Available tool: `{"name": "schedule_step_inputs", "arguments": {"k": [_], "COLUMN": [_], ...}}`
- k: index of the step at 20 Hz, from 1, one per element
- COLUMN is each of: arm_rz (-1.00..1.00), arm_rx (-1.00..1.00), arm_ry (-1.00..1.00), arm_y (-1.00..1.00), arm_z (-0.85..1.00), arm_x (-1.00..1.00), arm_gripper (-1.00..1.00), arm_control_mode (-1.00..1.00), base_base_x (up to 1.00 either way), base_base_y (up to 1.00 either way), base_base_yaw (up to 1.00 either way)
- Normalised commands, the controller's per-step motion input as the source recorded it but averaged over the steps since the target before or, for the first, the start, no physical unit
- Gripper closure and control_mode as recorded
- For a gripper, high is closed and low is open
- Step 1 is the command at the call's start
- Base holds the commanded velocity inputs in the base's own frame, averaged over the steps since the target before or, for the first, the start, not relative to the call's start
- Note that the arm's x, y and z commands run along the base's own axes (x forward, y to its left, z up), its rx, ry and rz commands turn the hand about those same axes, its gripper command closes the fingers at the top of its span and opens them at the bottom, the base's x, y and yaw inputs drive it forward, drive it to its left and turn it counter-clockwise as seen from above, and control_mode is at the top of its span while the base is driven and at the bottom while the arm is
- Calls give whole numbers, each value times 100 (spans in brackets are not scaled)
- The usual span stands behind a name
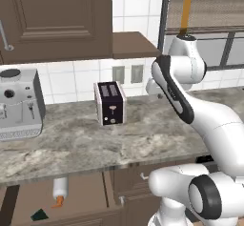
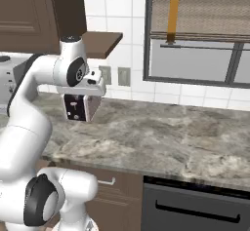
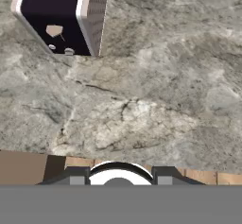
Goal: Restock the sink supplies by placing the sponge and soap dispenser on the counter and next to the sink. Make sure the soap dispenser is upright.
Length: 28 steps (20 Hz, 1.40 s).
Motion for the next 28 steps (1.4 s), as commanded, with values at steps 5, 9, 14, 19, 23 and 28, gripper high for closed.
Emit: {"name": "schedule_step_inputs", "arguments": {"k": [5,9,14,19,23,28], "arm_rz": [0,0,0,0,0,0], "arm_rx": [0,0,0,0,0,-1], "arm_ry": [0,0,0,0,0,1], "arm_y": [0,0,0,0,0,0], "arm_z": [0,0,0,0,0,-17], "arm_x": [0,0,0,0,0,0], "arm_gripper": [-100,-100,-100,-100,-100,-100], "arm_control_mode": [100,100,100,100,100,-100], "base_base_x": [-73,-88,-35,-17,0,0], "base_base_y": [15,81,98,60,4,0], "base_base_yaw": [-3,-2,0,0,0,0]}}
